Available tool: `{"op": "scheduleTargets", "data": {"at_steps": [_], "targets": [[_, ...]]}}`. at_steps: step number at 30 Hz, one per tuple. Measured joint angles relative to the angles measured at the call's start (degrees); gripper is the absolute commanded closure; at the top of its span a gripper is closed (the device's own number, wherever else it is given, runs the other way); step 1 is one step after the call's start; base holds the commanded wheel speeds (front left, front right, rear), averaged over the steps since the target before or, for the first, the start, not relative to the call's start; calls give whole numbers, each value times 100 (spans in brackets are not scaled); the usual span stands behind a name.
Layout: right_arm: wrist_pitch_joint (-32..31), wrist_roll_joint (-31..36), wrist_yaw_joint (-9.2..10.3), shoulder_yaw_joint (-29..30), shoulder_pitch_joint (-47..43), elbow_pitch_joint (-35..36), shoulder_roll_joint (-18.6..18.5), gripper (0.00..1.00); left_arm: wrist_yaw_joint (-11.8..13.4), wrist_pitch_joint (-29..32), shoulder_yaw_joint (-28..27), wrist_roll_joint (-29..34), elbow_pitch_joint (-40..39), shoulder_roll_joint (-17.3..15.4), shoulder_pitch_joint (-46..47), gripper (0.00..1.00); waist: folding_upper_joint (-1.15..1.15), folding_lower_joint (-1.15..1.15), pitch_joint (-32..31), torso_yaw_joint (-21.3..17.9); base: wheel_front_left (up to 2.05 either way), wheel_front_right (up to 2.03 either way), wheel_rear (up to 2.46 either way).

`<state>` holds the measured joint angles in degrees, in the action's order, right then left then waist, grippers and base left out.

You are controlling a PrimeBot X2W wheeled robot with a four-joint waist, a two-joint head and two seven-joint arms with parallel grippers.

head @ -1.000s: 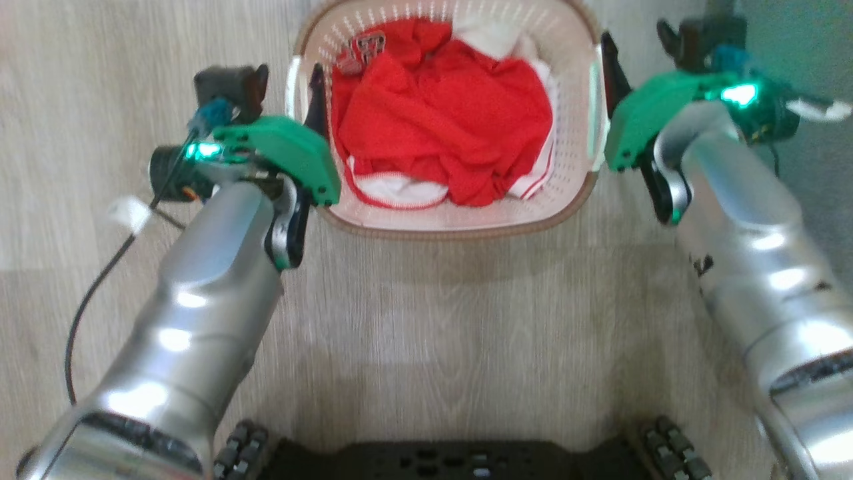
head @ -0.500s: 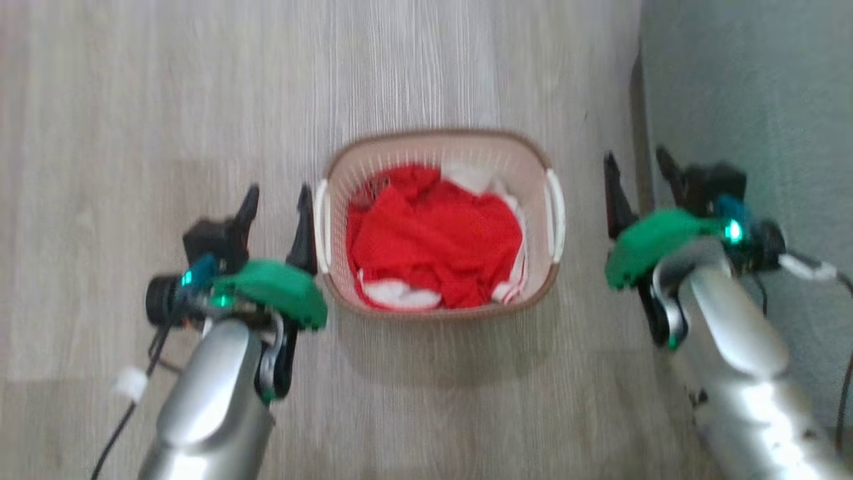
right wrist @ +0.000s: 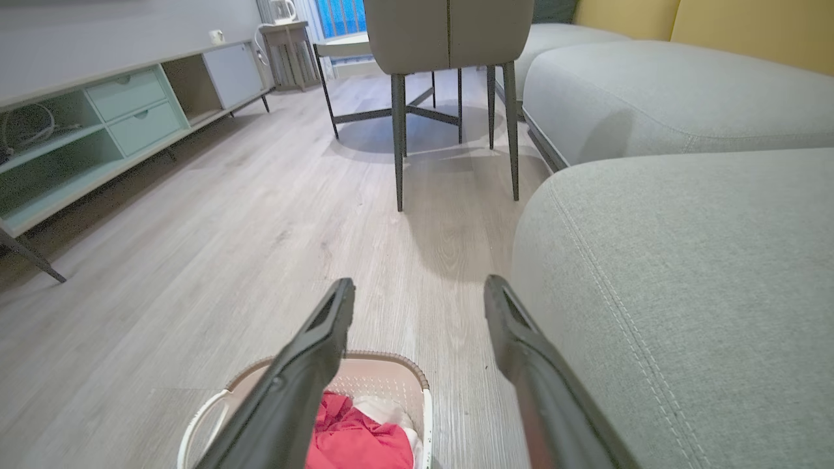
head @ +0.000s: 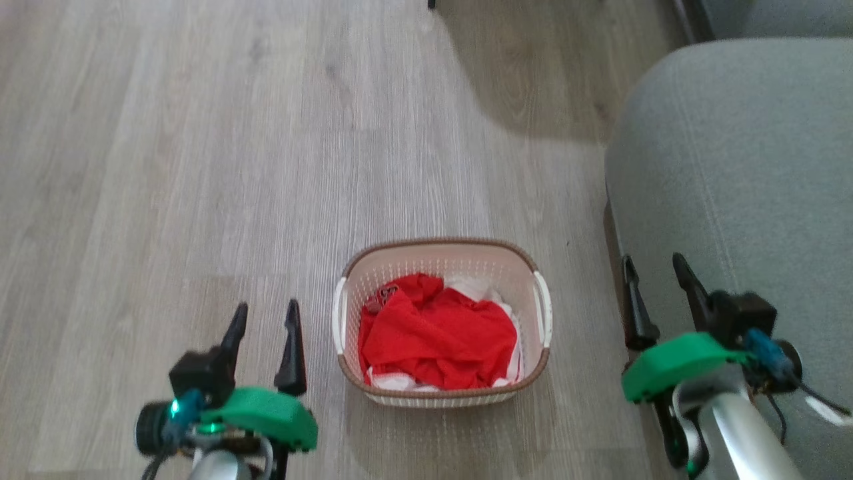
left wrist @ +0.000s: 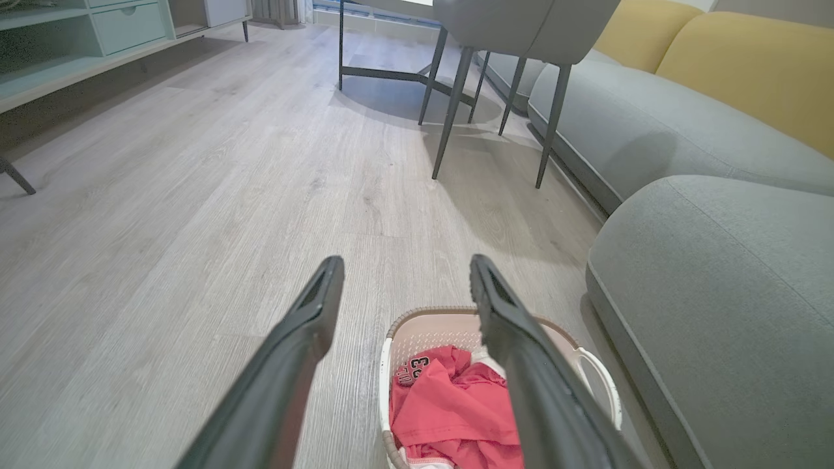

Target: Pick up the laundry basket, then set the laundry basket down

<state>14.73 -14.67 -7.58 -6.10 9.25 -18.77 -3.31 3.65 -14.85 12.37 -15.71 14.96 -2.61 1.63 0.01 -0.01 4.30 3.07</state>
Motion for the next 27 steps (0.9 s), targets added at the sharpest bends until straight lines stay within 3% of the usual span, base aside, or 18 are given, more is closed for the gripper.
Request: {"op": "scheduleTargets", "data": {"at_steps": [13, 27], "targets": [[0, 66, 0, 112, -1116, 1278, 47, 0, 142, 0, -222, 10, -683, -12, -876, 0, 0, 0, -481, -26, 0, 0, 0], [0, 67, 0, 160, -1354, 1403, 79, 0, 30, 0, -361, 158, -668, -13, -982, 0, -1, 0, -662, -126, 0, 0, 0]]}}
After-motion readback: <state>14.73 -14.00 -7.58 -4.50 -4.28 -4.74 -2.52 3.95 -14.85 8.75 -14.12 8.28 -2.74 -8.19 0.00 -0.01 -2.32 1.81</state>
